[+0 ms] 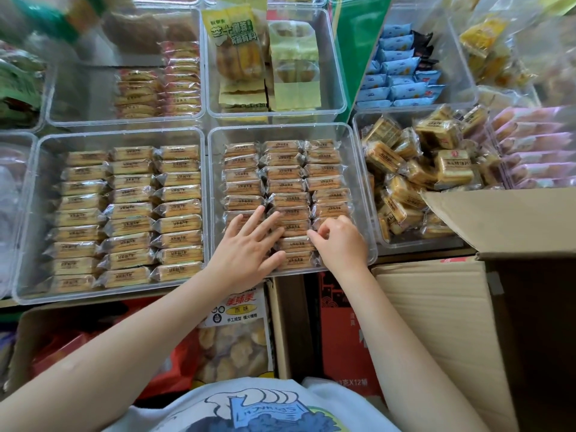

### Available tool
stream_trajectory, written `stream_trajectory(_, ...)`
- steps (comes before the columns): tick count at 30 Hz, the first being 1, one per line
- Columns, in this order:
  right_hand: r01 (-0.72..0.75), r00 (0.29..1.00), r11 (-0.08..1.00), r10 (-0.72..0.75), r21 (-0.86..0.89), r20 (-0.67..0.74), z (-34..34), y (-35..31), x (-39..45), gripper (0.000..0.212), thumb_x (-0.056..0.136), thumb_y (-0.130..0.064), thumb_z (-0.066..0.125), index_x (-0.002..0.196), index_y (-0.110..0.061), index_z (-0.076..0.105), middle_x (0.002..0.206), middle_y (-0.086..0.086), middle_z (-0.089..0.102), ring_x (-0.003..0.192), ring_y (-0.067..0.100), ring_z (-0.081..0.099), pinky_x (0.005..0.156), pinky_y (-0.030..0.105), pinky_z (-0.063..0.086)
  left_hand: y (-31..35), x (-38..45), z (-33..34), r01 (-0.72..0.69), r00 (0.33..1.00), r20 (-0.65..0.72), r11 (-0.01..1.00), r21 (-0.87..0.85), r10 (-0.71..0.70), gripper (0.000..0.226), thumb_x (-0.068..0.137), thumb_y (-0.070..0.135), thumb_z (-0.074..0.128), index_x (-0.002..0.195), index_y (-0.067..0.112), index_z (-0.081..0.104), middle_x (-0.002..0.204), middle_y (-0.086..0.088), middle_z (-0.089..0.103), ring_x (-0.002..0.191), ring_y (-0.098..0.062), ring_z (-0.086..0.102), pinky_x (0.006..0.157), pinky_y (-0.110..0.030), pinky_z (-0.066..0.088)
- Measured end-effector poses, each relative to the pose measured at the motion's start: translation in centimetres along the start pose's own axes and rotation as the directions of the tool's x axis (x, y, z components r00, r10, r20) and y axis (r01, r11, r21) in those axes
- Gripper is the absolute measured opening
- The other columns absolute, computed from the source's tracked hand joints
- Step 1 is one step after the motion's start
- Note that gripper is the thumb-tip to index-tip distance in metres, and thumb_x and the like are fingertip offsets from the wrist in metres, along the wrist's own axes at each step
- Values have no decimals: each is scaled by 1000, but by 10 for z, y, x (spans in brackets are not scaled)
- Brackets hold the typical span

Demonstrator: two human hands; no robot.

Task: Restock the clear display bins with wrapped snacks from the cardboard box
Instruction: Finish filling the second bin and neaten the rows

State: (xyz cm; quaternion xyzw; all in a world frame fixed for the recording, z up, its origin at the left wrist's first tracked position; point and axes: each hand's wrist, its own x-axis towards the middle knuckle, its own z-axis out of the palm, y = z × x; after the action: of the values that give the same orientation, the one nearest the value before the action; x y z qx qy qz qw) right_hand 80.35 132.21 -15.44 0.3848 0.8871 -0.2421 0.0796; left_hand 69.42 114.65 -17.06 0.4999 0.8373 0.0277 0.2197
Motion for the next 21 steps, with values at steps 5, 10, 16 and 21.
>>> stream_trajectory(5,-3,999,986,9,-169,36,-3,-8,-7,33,92,-49,65,98,-18,73,106,-1,61,95,21,62,77,35,50,5,-14,5,-21,999,-39,1000,-4,20,90,90,72,-14,160,27,20,167,9,-3,154,-15,-15,125,-46,-2)
stream_trajectory(10,-86,989,996,86,-11,118,-3,-7,0,19,94,-28,67,80,-17,74,89,-2,70,87,20,64,68,29,45,4,-30,10,-5,996,-86,1000,-4,4,73,99,63,6,157,27,33,166,5,19,155,-17,0,125,-47,8)
stream_trajectory(16,-122,983,962,84,242,161,-9,4,-1,17,90,-19,68,75,-16,75,78,-7,69,82,14,65,78,32,53,0,-36,13,-71,985,-157,997,7,71,67,102,62,16,157,28,33,164,6,23,155,-17,4,122,-42,5)
stream_trajectory(21,-89,979,971,45,221,197,-7,-1,4,15,92,-22,66,79,-22,74,85,-6,70,88,15,62,80,31,48,4,-30,15,-90,984,-152,996,28,93,67,102,61,15,155,26,38,162,5,32,155,-18,10,122,-42,7)
